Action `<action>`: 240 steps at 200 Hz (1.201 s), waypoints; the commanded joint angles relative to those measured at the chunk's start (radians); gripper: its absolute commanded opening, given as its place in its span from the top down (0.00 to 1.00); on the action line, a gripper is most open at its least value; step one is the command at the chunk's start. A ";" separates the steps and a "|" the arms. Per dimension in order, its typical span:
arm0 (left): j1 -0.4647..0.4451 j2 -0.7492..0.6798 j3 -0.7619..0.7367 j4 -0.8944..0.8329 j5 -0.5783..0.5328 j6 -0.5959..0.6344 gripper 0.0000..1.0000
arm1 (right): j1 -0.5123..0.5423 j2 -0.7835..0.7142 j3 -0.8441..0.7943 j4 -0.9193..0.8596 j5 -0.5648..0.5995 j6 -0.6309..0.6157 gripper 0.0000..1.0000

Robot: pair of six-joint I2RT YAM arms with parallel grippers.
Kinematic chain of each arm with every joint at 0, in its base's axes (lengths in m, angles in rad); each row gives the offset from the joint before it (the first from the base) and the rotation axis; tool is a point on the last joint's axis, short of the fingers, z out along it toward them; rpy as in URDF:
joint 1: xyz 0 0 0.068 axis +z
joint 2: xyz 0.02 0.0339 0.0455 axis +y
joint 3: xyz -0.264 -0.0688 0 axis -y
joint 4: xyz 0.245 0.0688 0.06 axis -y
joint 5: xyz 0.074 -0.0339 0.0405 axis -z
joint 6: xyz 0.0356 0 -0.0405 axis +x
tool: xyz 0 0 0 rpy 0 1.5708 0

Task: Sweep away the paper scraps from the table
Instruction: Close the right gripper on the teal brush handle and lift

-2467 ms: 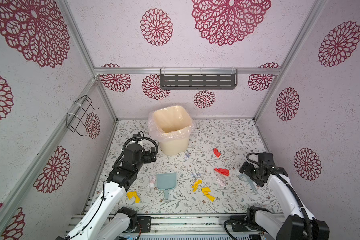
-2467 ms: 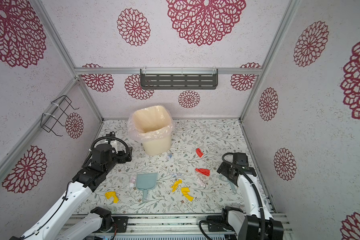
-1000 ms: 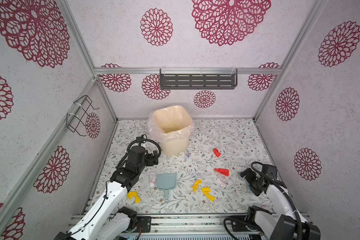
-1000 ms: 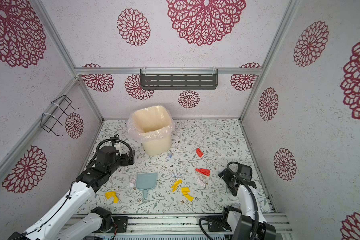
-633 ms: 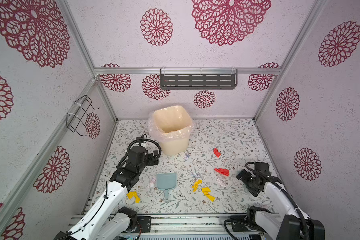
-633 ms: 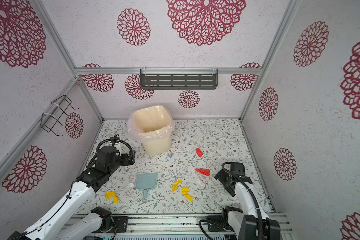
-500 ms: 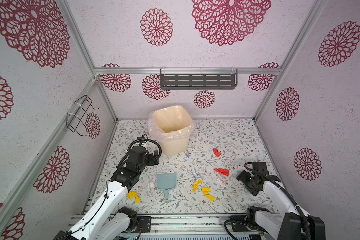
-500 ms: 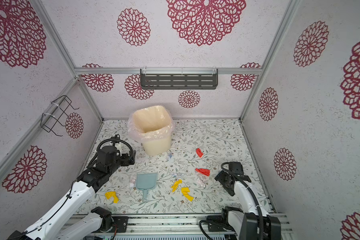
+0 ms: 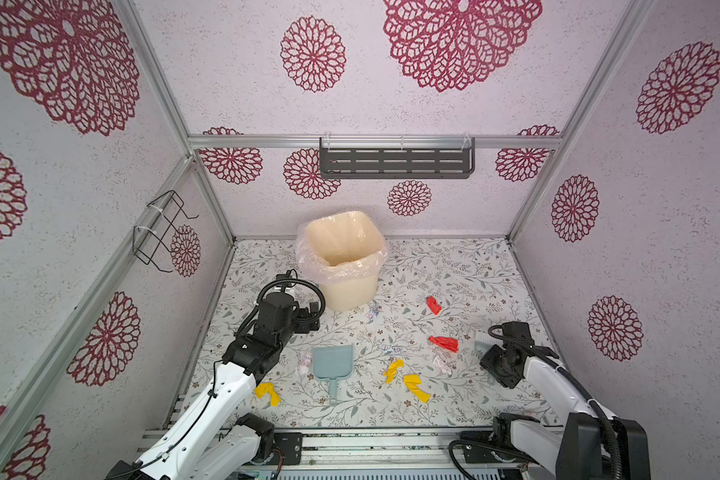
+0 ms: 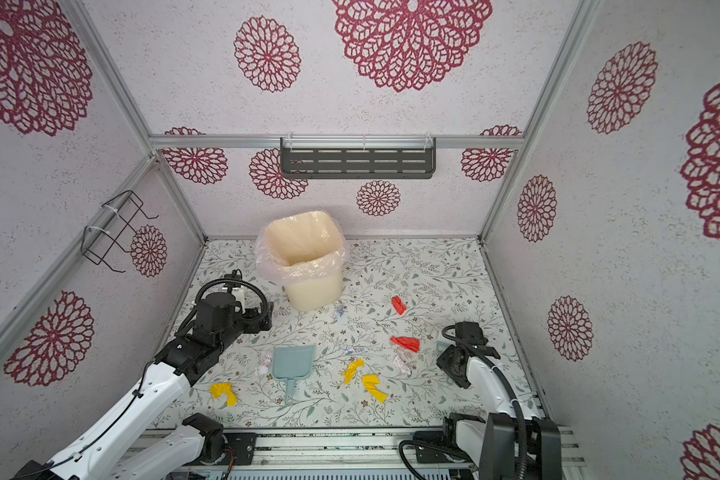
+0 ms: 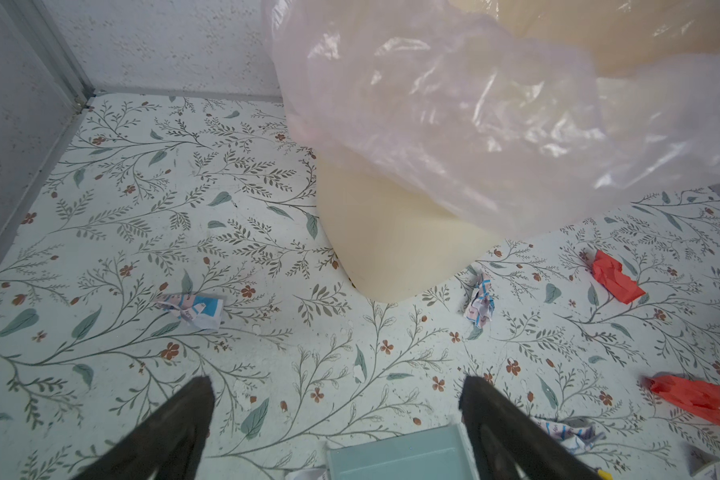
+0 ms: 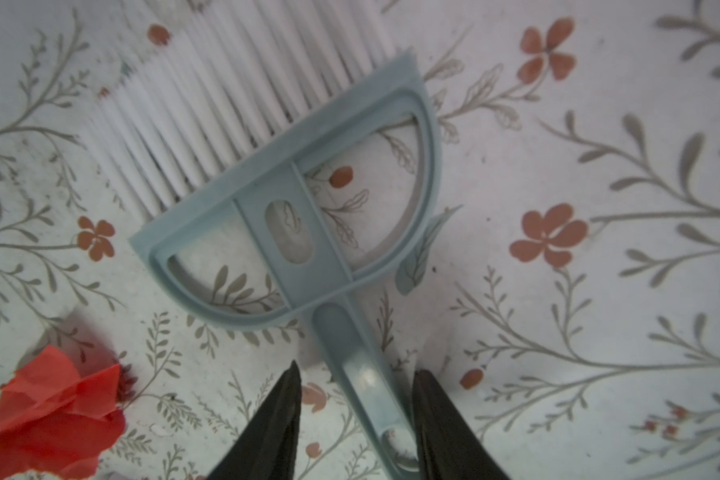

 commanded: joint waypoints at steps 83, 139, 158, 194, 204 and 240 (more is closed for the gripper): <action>-0.016 -0.039 -0.013 -0.024 -0.013 -0.019 0.03 | 0.049 0.137 -0.008 -0.022 0.035 -0.039 0.66; -0.020 -0.056 -0.020 -0.033 -0.015 -0.025 0.03 | 0.061 0.173 0.005 -0.025 0.053 -0.059 0.71; -0.019 -0.062 -0.022 -0.037 -0.019 -0.027 0.03 | 0.064 0.178 0.007 -0.023 0.056 -0.062 0.74; -0.023 -0.070 -0.022 -0.042 -0.022 -0.031 0.03 | 0.068 0.185 0.007 -0.021 0.060 -0.064 0.78; -0.023 -0.071 -0.022 -0.044 -0.022 -0.031 0.03 | 0.070 0.185 0.007 -0.019 0.060 -0.064 0.80; -0.026 -0.073 -0.020 -0.045 -0.024 -0.032 0.03 | 0.076 0.164 0.008 -0.022 0.063 -0.061 0.83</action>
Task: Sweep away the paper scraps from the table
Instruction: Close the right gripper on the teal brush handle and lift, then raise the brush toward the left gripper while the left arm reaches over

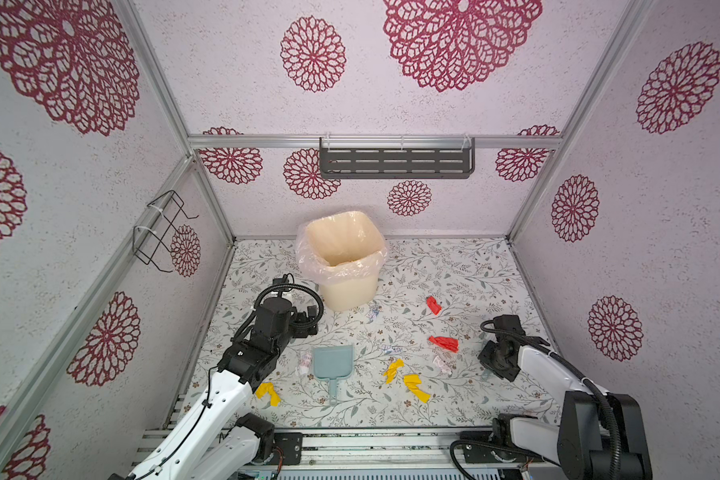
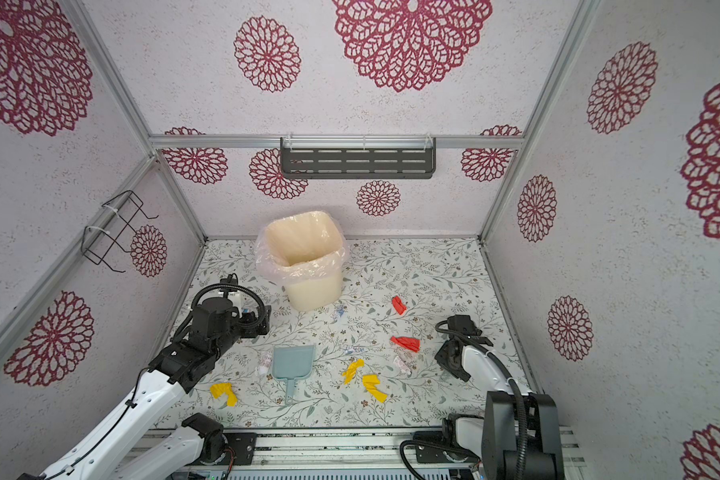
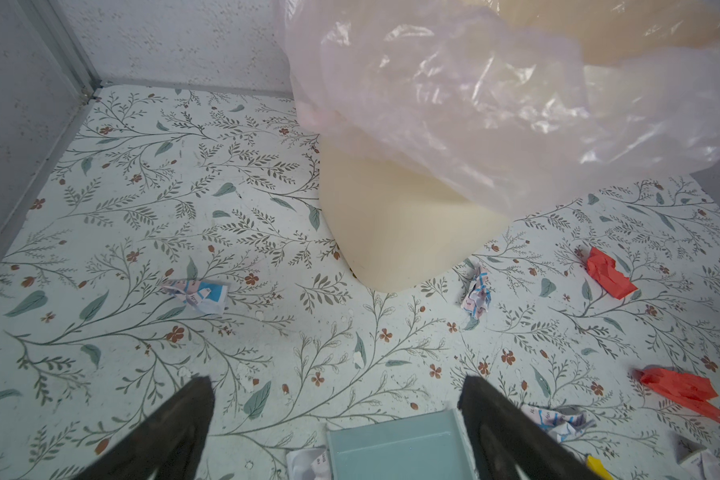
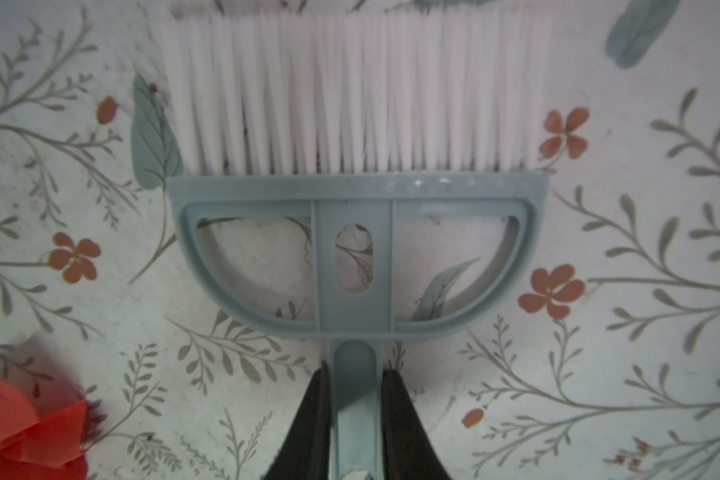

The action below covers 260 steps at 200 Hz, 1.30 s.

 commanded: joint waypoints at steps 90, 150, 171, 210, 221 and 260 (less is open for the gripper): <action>-0.026 0.005 0.038 -0.002 -0.003 -0.013 0.03 | 0.014 -0.092 0.034 -0.108 -0.013 0.002 0.87; -0.053 0.029 0.113 -0.035 0.005 -0.013 0.03 | 0.022 -0.124 0.103 -0.143 -0.003 -0.025 0.87; -0.066 0.045 0.154 -0.052 0.013 -0.010 0.03 | 0.025 -0.137 0.145 -0.163 0.003 -0.037 0.87; -0.106 0.096 0.245 -0.087 0.027 -0.004 0.03 | 0.058 -0.146 0.259 -0.212 0.007 -0.066 0.87; -0.119 0.116 0.280 -0.095 0.029 -0.004 0.03 | 0.076 -0.148 0.297 -0.223 0.011 -0.074 0.87; -0.168 0.230 0.447 -0.130 0.073 -0.001 0.03 | 0.180 -0.123 0.459 -0.258 0.040 -0.110 0.87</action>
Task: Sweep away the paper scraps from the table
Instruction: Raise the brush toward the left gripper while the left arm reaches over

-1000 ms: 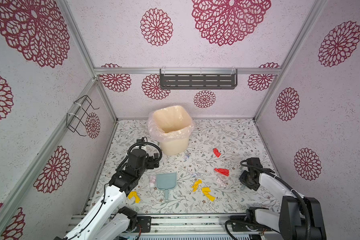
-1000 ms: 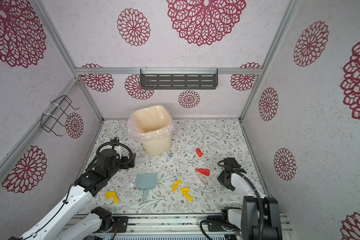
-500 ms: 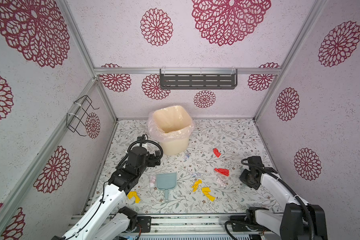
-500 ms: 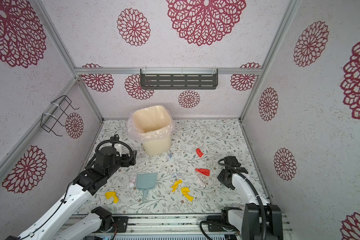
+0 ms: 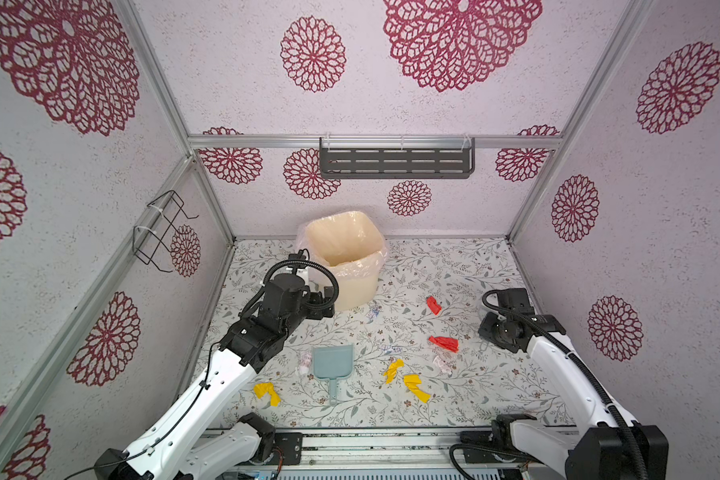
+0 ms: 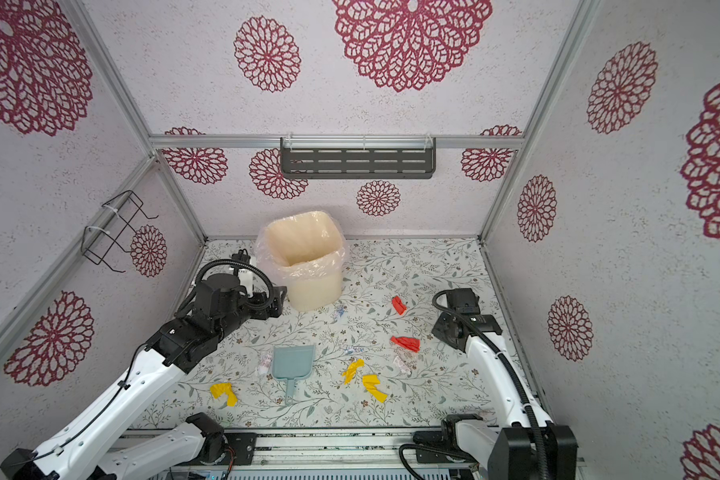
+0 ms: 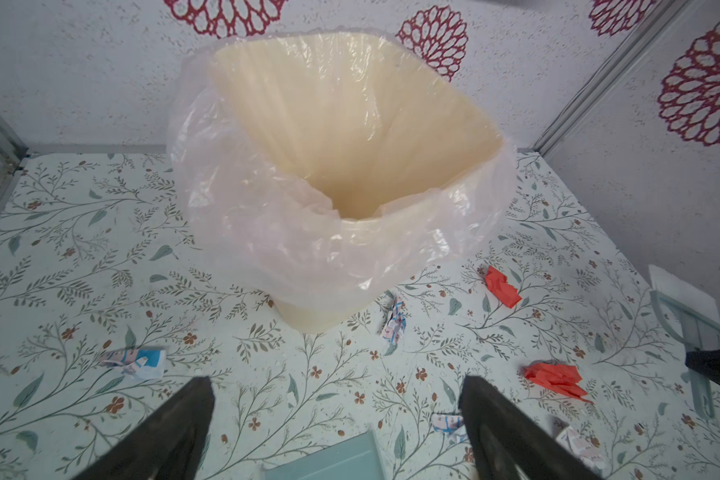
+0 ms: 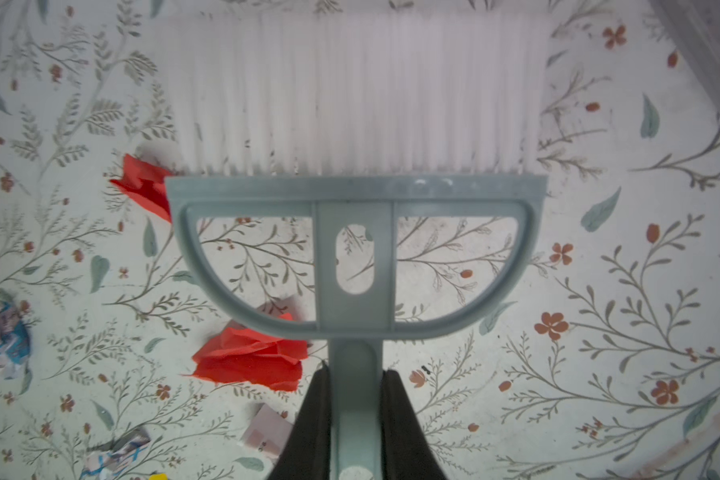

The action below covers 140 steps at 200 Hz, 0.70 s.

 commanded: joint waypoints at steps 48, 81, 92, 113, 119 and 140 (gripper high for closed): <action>-0.034 0.247 0.339 -0.066 0.223 -0.020 0.03 | 0.260 0.063 0.311 -0.039 0.110 -0.095 0.86; -0.029 0.362 0.464 -0.017 0.434 -0.073 0.03 | 0.376 0.103 0.412 -0.015 0.117 -0.108 0.85; -0.023 0.392 0.486 0.010 0.504 -0.107 0.03 | 0.407 0.113 0.444 -0.007 0.112 -0.108 0.85; -0.001 0.421 0.472 0.110 0.626 -0.204 0.00 | 0.448 0.125 0.492 0.014 0.099 -0.106 0.85; 0.007 0.427 0.465 0.140 0.653 -0.231 0.01 | 0.457 0.130 0.503 0.017 0.094 -0.105 0.85; 0.022 0.446 0.451 0.222 0.737 -0.307 0.05 | 0.485 0.132 0.530 0.038 0.082 -0.102 0.85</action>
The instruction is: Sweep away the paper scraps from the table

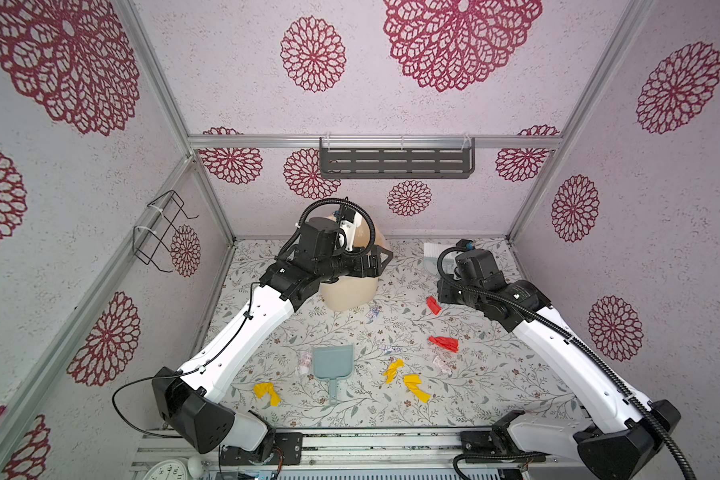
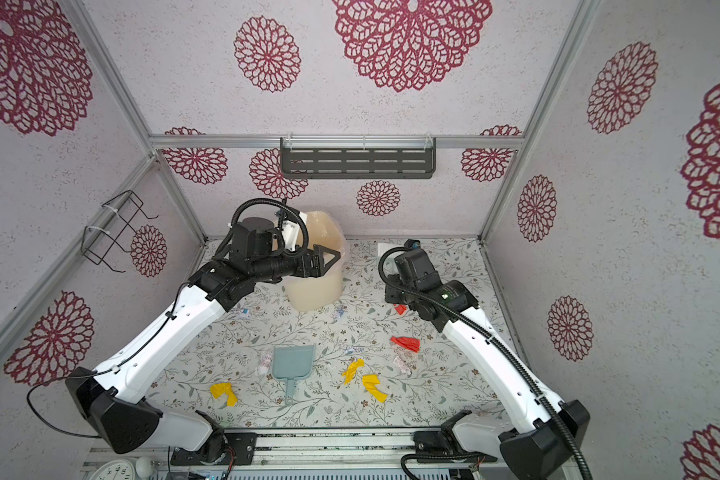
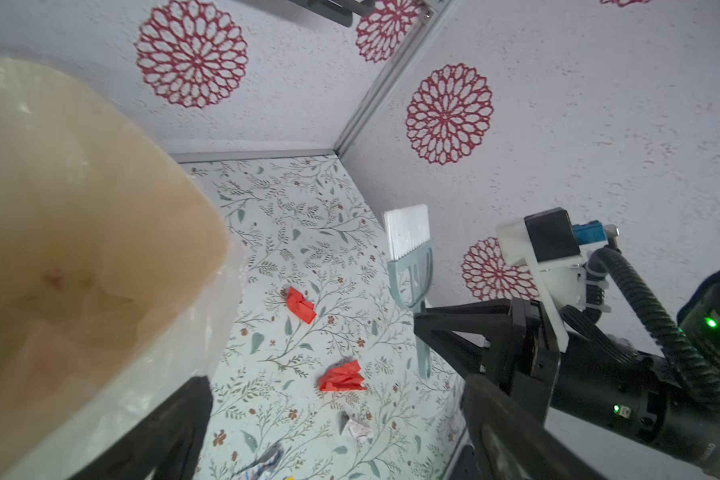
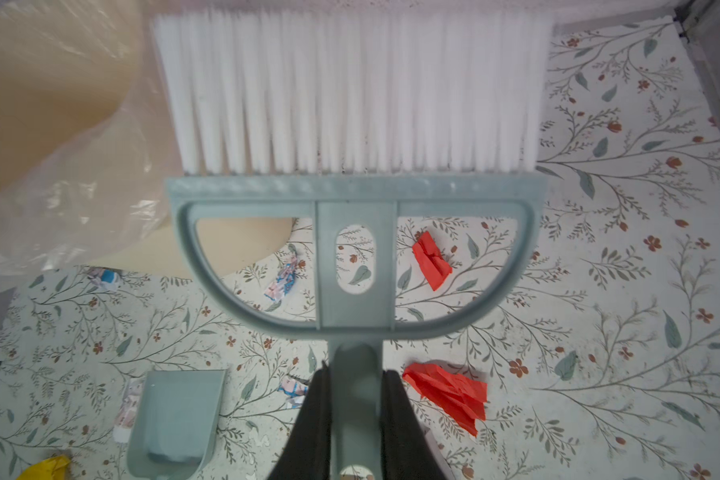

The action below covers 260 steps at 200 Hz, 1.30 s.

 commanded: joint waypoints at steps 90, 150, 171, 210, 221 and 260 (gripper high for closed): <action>0.021 0.082 0.000 0.234 0.248 -0.205 0.34 | 0.129 0.049 0.152 0.104 -0.036 -0.013 0.83; 0.002 0.118 0.027 0.235 0.255 -0.211 0.45 | 0.188 0.082 0.191 0.111 -0.028 -0.016 0.81; 0.000 0.122 0.029 0.246 0.249 -0.218 0.51 | 0.203 0.090 0.203 0.104 -0.027 -0.019 0.81; 0.000 0.131 0.038 0.270 0.251 -0.241 0.68 | 0.221 0.100 0.203 0.106 -0.025 -0.024 0.80; -0.002 0.134 0.037 0.278 0.253 -0.248 0.75 | 0.222 0.103 0.203 0.107 -0.025 -0.025 0.80; -0.004 0.128 0.019 0.296 0.242 -0.269 1.00 | 0.222 0.094 0.209 0.099 -0.012 -0.033 0.70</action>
